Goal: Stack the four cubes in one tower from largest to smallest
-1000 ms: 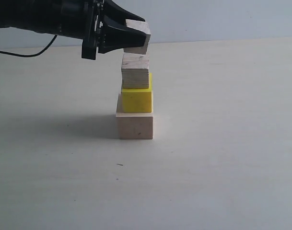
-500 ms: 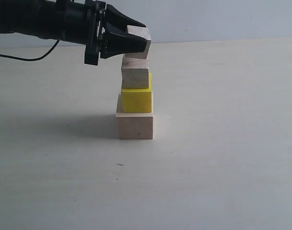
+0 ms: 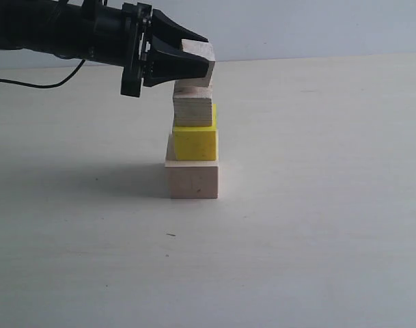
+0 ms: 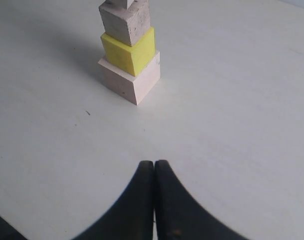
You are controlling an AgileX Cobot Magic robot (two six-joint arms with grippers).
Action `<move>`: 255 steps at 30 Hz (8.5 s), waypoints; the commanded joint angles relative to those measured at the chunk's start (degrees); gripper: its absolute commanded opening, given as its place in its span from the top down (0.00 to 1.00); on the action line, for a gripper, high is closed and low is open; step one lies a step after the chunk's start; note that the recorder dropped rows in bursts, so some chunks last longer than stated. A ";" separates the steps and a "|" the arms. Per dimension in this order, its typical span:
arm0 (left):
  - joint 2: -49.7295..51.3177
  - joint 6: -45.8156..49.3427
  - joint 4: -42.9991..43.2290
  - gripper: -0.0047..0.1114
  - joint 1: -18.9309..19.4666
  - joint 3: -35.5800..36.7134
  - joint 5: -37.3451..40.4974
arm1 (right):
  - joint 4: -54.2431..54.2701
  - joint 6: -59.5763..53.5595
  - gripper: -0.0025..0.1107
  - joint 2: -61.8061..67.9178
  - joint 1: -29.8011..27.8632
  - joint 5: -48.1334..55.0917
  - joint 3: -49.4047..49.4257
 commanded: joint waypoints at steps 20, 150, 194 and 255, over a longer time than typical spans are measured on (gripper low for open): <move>0.18 0.14 -1.73 0.96 -0.09 -0.34 0.35 | -0.11 0.00 0.98 -0.27 -0.04 -0.31 0.20; -87.42 -44.00 4.15 0.96 12.52 38.38 -56.26 | -63.29 34.10 0.98 -6.26 -0.04 -25.86 -15.90; -96.13 -45.05 4.30 0.96 12.52 61.50 -59.44 | -28.58 20.94 0.98 -34.50 -0.04 -22.97 14.05; -113.70 -105.81 75.26 0.96 16.07 73.81 -51.67 | -28.72 20.94 0.98 -34.50 -0.04 -22.97 14.05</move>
